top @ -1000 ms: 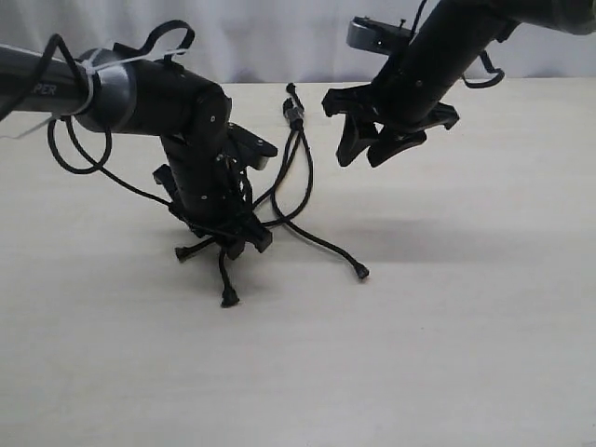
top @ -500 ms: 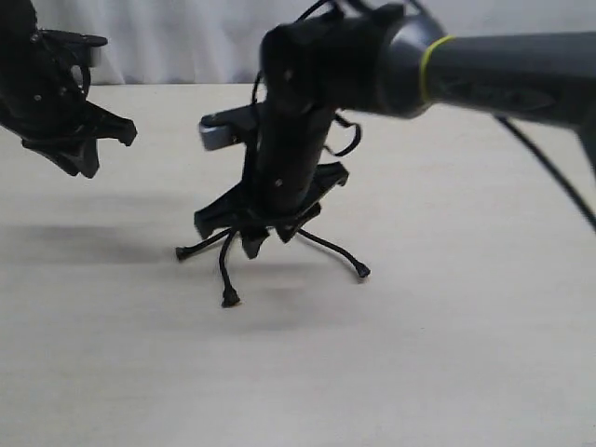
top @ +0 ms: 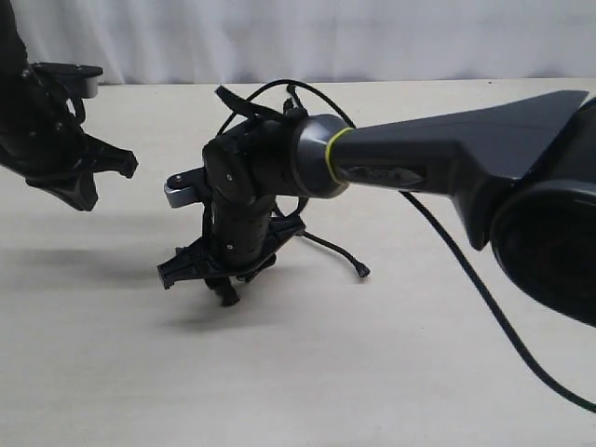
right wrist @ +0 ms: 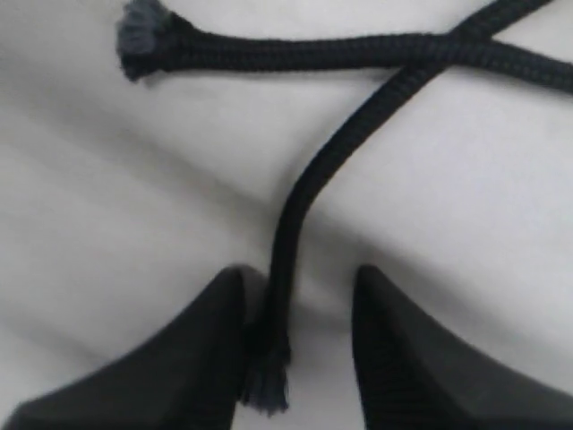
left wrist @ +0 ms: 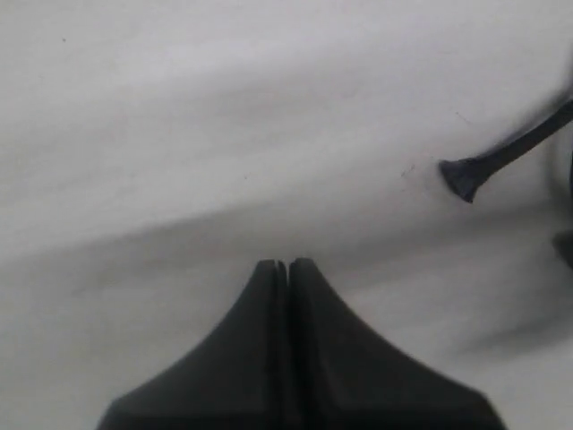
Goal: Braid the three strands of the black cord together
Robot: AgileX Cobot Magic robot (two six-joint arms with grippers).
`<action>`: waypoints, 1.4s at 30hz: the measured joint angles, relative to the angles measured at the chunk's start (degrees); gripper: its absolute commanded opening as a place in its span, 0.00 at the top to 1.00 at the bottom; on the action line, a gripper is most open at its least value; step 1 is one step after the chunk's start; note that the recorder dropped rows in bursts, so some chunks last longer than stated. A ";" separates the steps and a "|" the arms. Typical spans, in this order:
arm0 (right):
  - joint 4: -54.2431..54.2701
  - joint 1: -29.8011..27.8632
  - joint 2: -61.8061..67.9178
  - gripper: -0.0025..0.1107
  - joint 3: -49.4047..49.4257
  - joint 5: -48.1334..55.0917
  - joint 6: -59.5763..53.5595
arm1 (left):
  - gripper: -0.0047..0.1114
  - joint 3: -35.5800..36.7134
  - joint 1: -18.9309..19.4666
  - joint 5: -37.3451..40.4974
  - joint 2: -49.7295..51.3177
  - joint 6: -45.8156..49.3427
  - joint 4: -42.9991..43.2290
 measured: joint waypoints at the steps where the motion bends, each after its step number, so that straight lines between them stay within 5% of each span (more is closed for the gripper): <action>1: -0.11 0.00 -0.01 0.87 0.00 0.35 -0.15 | 0.96 0.57 0.00 -0.45 0.00 0.00 -0.25; 2: -0.43 0.00 -0.01 0.95 0.00 0.74 -0.64 | 0.96 1.22 -0.12 -0.87 0.00 0.00 -0.43; 10: -0.56 -1.96 -4.77 0.94 0.12 8.31 -10.13 | 0.96 6.48 -1.67 -6.28 -0.04 0.13 -2.16; 20: -4.03 -15.59 -8.23 0.94 0.01 10.91 -30.77 | 0.96 11.39 -15.86 -26.07 2.45 -0.82 -11.24; 30: -9.38 -23.36 -0.83 0.94 0.01 1.65 -32.92 | 0.96 11.39 -16.70 -28.01 2.45 -2.58 -11.45; 42: 19.38 -24.66 -2.21 0.94 7.93 16.08 -38.52 | 0.96 10.39 -16.70 -32.52 2.95 -3.12 -11.45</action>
